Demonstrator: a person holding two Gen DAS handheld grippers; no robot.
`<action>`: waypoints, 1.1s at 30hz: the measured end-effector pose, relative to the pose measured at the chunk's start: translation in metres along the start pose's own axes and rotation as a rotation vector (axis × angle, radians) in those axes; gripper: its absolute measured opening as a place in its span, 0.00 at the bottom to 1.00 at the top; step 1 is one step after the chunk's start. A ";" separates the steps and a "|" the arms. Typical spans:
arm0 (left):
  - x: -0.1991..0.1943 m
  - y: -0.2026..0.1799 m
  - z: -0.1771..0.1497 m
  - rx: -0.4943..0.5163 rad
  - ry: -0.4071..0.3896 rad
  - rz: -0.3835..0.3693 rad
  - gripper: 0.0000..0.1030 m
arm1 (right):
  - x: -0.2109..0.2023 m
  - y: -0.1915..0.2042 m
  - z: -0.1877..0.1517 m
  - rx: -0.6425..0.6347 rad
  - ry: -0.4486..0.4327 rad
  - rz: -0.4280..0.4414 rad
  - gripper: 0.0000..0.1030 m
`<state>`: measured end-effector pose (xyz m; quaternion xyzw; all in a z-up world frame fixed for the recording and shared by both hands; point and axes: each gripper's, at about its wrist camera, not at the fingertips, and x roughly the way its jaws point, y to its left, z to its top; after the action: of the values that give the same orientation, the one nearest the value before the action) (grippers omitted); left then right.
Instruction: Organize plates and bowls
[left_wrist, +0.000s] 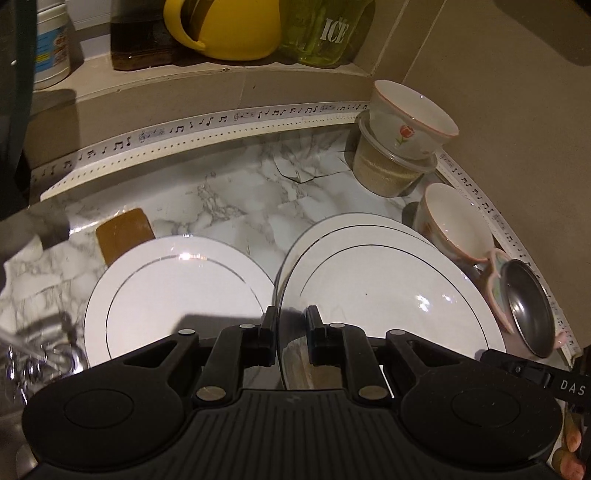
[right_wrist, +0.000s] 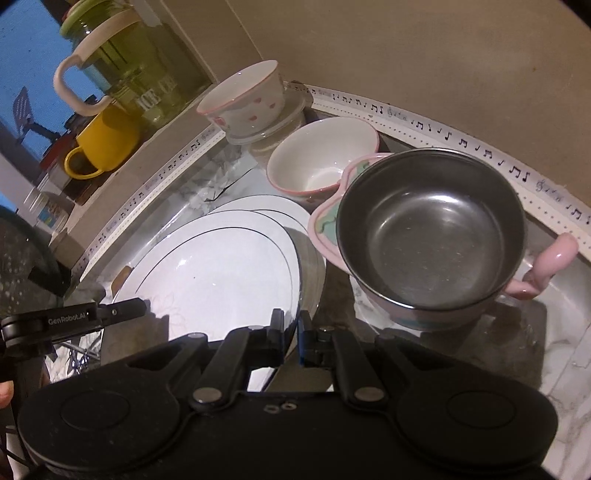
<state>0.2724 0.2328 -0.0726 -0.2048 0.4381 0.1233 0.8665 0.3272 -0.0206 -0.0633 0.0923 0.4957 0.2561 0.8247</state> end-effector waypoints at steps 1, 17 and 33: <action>0.002 0.000 0.002 0.004 0.001 0.002 0.14 | 0.002 0.000 0.000 0.005 0.000 0.000 0.08; 0.025 -0.002 0.027 0.060 0.011 -0.017 0.14 | 0.015 -0.003 0.007 0.078 -0.005 -0.024 0.08; 0.038 0.007 0.031 0.054 0.060 -0.032 0.15 | 0.020 -0.005 0.002 0.159 0.035 0.012 0.08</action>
<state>0.3137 0.2545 -0.0890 -0.1919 0.4636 0.0916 0.8601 0.3382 -0.0147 -0.0801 0.1558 0.5281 0.2223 0.8046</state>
